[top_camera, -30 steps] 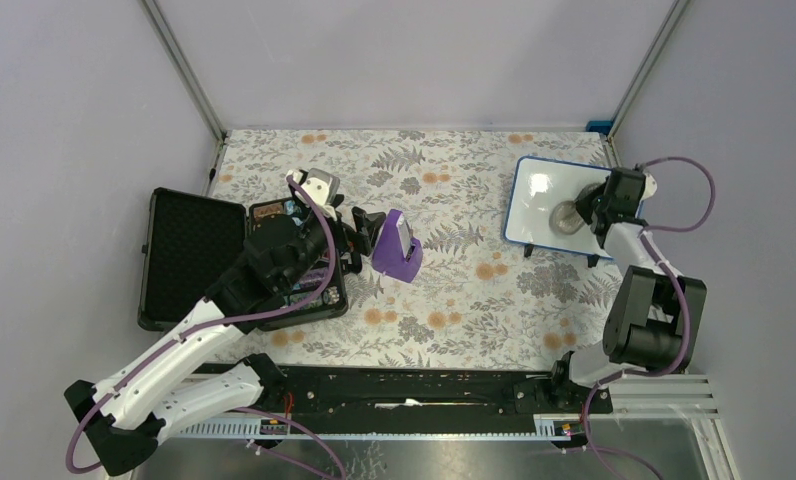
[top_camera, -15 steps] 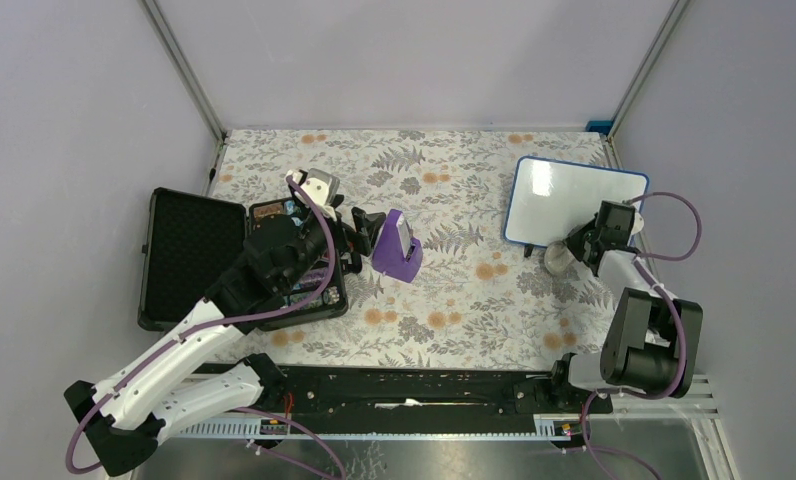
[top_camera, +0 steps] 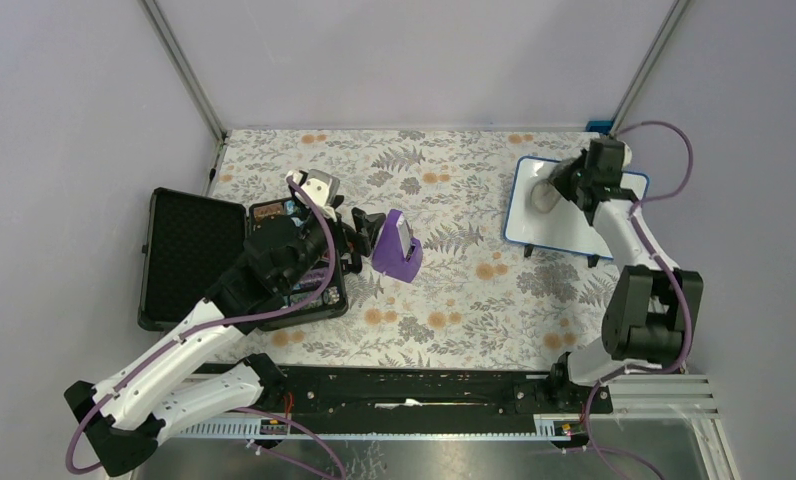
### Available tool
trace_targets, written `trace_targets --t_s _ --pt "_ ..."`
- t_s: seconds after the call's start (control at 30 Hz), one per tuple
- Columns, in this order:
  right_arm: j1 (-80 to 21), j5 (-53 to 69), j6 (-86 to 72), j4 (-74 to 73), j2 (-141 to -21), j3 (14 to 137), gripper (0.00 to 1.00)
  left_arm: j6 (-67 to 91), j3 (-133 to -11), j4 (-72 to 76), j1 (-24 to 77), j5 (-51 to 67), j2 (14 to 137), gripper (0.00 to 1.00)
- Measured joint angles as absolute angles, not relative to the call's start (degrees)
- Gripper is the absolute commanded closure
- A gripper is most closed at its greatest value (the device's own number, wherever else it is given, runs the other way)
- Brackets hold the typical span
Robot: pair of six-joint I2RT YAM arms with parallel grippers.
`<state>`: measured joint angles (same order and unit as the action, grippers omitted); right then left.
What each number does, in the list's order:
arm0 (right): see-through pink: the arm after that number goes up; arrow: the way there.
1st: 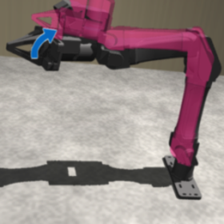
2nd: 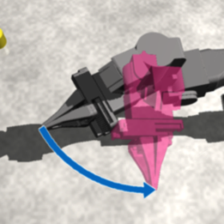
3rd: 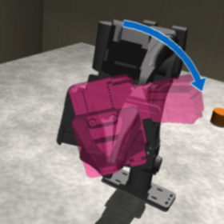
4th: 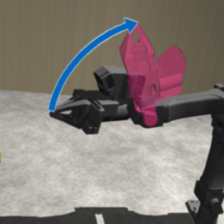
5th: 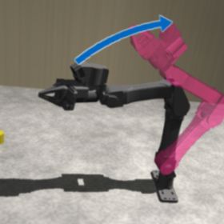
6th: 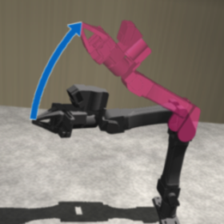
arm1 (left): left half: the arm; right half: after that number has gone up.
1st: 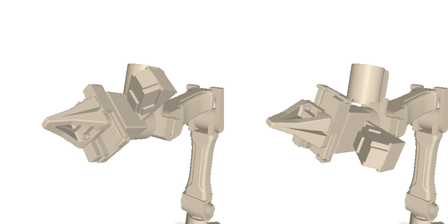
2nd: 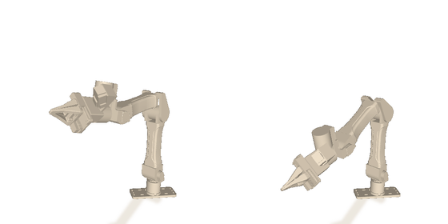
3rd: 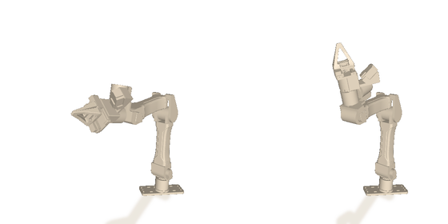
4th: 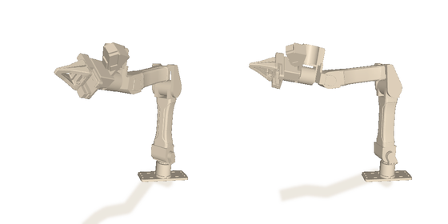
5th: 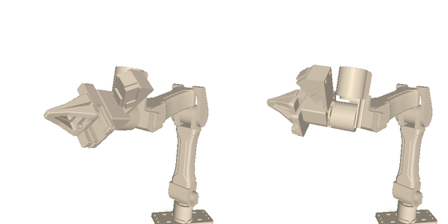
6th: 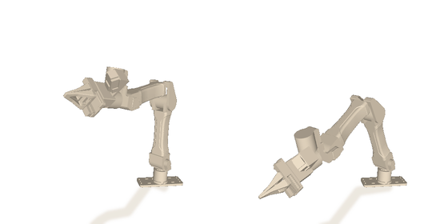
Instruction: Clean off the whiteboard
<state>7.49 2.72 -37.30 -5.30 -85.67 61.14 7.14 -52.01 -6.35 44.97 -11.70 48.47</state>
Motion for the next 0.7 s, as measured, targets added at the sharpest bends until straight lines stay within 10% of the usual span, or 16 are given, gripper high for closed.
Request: trace_targets --t_s 0.37,0.7 --pt "1.87 2.24 -37.43 -6.44 -99.07 76.71 1.0 7.11 -52.01 -6.39 44.97 -11.77 50.04 0.01" --pt "3.29 1.87 -38.19 0.27 -89.82 57.39 1.0 7.11 -52.01 -6.35 44.99 -11.75 50.04 0.01"
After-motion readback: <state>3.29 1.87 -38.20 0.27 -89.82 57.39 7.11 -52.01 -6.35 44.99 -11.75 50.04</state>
